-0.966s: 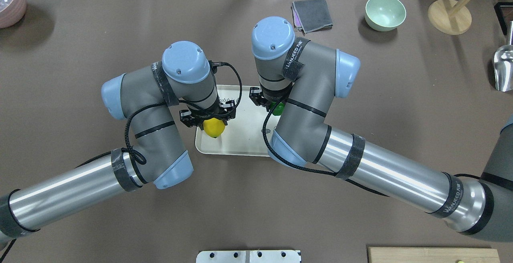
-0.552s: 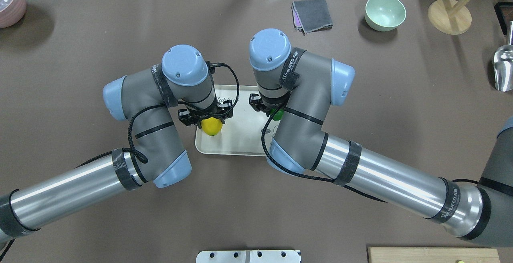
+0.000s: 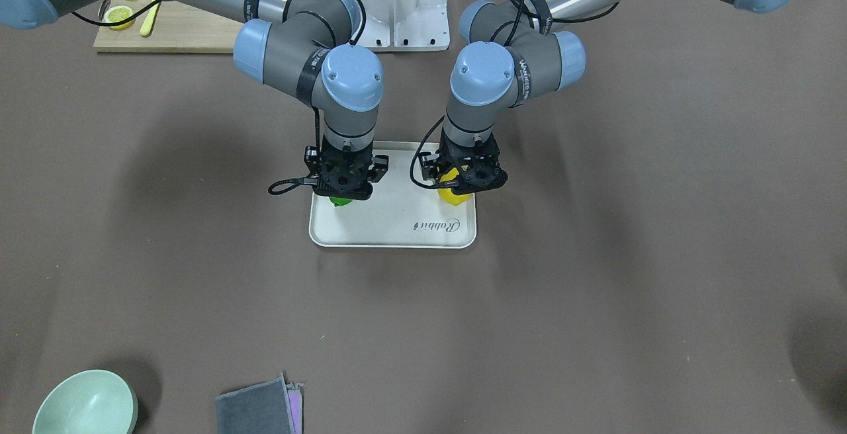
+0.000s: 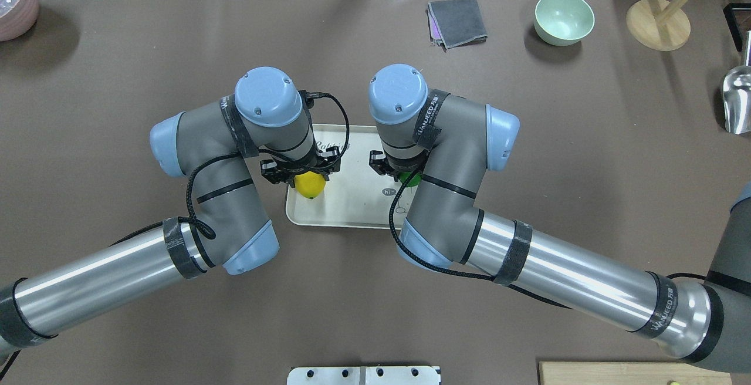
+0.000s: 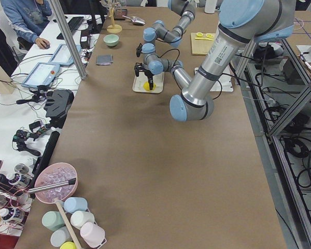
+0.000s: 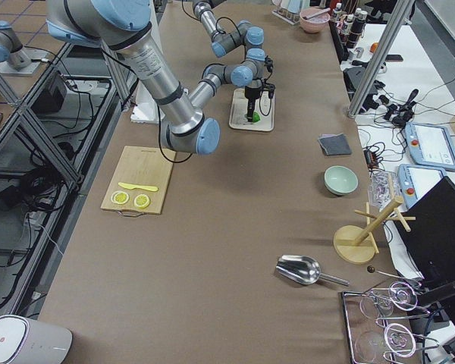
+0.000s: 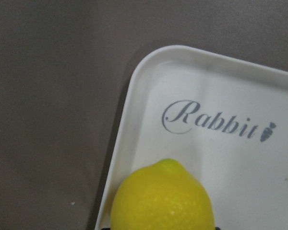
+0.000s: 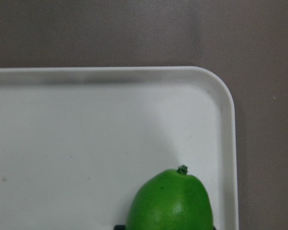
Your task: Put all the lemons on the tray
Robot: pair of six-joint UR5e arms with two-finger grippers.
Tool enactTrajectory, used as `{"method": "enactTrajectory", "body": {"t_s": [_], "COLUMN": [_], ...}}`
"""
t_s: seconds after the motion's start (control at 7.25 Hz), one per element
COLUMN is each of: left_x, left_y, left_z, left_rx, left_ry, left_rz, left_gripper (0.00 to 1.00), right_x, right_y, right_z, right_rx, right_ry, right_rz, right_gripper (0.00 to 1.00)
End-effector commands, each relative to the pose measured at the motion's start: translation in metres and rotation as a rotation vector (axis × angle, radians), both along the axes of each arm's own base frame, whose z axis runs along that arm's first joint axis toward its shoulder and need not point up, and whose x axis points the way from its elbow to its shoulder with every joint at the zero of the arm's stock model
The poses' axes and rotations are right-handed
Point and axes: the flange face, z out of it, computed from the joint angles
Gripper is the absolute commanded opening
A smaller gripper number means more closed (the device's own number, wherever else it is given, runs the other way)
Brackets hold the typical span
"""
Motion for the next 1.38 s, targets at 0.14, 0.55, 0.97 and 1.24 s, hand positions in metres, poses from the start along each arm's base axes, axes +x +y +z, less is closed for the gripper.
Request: {"method": "enactTrajectory", "body": {"t_s": [0.14,0.55,0.97,1.24], "left_x": [-0.001,-0.007,-0.076,-0.179], "left_y": [0.000,-0.005,-0.013,-0.033], "left_z": [-0.003,-0.004,-0.008,0.021], "left_rx": [0.007,0.038,0.036,0.112], "left_ry": [0.005,0.006,0.052,0.013], "left_rz": [0.002,0.022,0.008,0.087], "left_gripper": [0.32,0.99,0.99,0.99], "right_x": [-0.002,0.009,0.070,0.167], "right_y": [0.003,-0.005,-0.015,-0.004], "right_z": [0.005,-0.008,-0.046,-0.055], "right_rx": [0.012,0.019,-0.022,-0.009], "right_ry": [0.003,-0.020,-0.077,-0.086], "right_rz": [-0.005,0.000,0.006,-0.031], "right_gripper": [1.00,1.00,1.00,1.00]}}
